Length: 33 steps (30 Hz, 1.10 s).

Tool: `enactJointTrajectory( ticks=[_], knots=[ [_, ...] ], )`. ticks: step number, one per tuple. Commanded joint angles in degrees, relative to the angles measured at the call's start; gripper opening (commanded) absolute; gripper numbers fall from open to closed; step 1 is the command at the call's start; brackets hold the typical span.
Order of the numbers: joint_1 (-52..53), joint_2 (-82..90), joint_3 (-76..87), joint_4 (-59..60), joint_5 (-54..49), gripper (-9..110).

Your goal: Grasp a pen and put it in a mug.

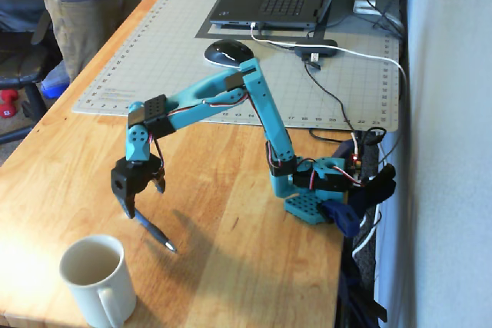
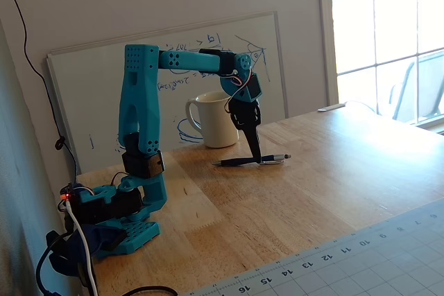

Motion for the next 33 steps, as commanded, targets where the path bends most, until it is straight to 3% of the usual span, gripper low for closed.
enactJointTrajectory(
  ticks=[1, 10, 25, 33],
  knots=[
    [0.2, -0.8, -5.7, -3.9, 0.7, 34],
    [0.2, -4.7, -5.3, -15.2, 0.8, 33],
    [0.4, -5.0, -5.2, -15.4, 0.8, 3],
    [0.4, -4.7, -5.2, -15.3, 0.8, 0]
  ],
)
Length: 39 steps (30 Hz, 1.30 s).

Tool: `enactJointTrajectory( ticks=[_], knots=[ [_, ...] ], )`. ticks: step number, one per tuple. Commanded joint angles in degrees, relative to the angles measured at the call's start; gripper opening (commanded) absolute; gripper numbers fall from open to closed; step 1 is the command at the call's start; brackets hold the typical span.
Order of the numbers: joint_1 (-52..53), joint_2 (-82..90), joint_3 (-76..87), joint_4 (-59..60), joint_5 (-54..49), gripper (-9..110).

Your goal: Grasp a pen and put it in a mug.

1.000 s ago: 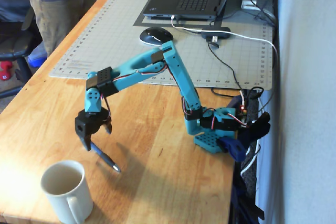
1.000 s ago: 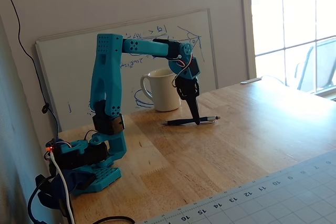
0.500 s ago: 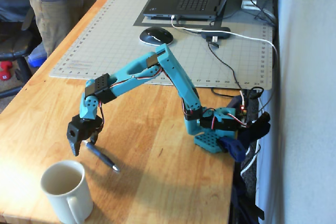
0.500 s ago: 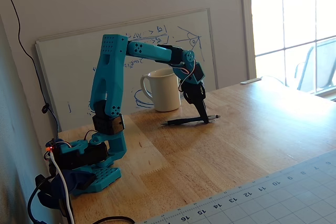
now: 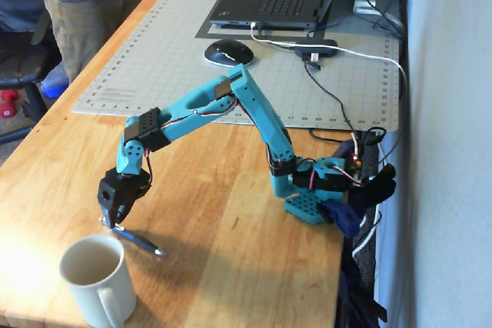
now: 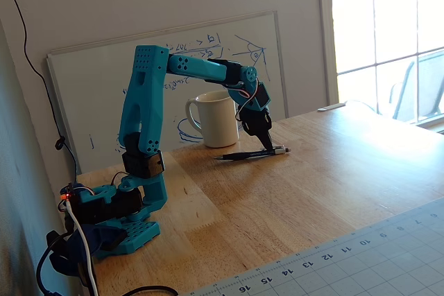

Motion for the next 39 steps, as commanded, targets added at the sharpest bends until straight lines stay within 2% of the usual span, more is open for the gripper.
enactJointTrajectory(
  ticks=[1, 7, 16, 19, 24, 31, 39],
  knots=[
    [0.4, 2.1, -3.5, -1.0, 0.8, 0],
    [0.4, 3.2, -3.8, -1.0, 0.4, 0],
    [-0.5, 16.7, -1.4, -1.9, -0.6, 0],
    [-1.9, 22.3, 1.0, -4.5, -5.4, 0],
    [-3.3, 31.6, 9.0, -16.5, -20.5, 0],
    [-3.4, 43.8, 22.7, -41.4, -41.4, 0],
    [-7.6, 51.7, 34.8, -74.4, -44.2, 0]
  ],
)
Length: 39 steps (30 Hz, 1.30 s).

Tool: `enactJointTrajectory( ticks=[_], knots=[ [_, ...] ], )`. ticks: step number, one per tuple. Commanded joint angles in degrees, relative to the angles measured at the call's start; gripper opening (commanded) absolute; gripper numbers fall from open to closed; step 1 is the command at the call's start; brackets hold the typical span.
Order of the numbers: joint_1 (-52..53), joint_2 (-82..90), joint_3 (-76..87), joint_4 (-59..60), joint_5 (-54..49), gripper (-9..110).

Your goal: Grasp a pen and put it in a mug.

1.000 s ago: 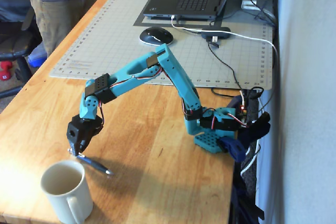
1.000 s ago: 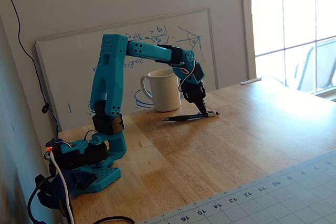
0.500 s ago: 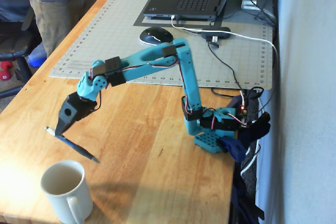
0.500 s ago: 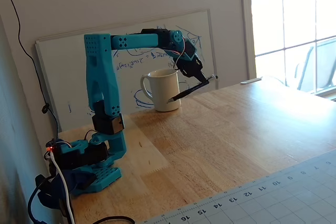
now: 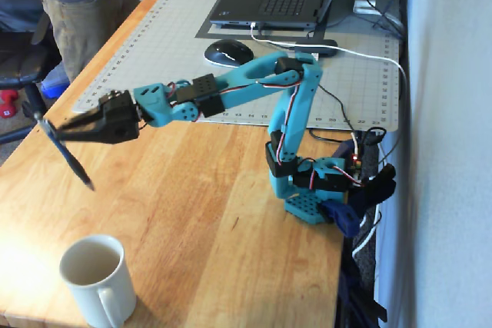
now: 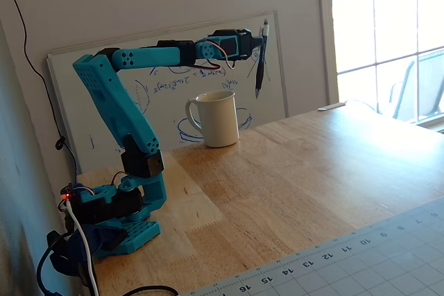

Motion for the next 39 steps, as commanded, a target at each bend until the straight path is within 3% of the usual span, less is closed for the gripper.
enactJointTrajectory(
  ticks=[1, 5, 13, 31, 39],
  knots=[
    [-4.0, 7.6, 2.9, -18.8, -1.0, 0],
    [-8.3, 7.5, 8.6, -27.1, -1.0, 0],
    [-16.9, 7.2, 13.3, -27.8, -1.0, 0],
    [-19.7, -5.5, 13.2, -27.8, -1.6, 0],
    [-19.2, -4.0, 13.2, -27.0, -0.9, 17]
  ],
)
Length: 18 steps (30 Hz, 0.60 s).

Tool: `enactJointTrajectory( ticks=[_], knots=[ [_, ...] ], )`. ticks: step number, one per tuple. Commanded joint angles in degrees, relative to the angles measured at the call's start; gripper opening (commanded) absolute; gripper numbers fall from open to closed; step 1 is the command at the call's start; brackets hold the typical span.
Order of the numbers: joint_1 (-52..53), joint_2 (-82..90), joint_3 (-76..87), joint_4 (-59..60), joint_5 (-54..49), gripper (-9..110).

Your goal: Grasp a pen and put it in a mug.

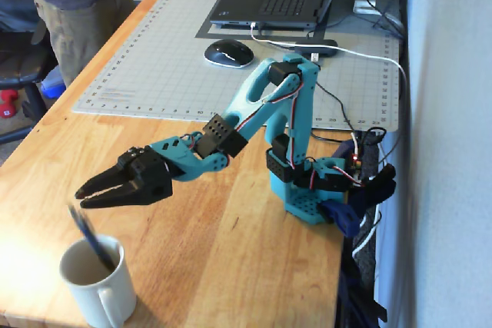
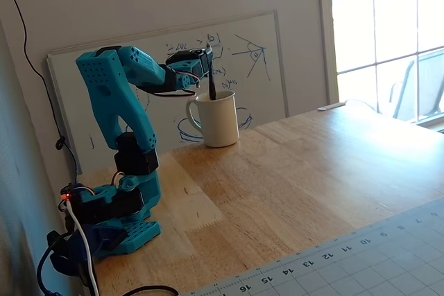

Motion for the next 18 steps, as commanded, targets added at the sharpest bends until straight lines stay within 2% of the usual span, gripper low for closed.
enactJointTrajectory(
  ticks=[1, 4, 10, 18],
  knots=[
    [0.4, 3.7, -1.1, 0.5, 0.2, 18],
    [1.5, 7.5, -1.8, 10.6, 0.2, 16],
    [6.8, 19.1, -3.9, 40.5, -4.1, 13],
    [15.5, 27.2, -10.8, 75.8, -31.2, 12]
  ],
)
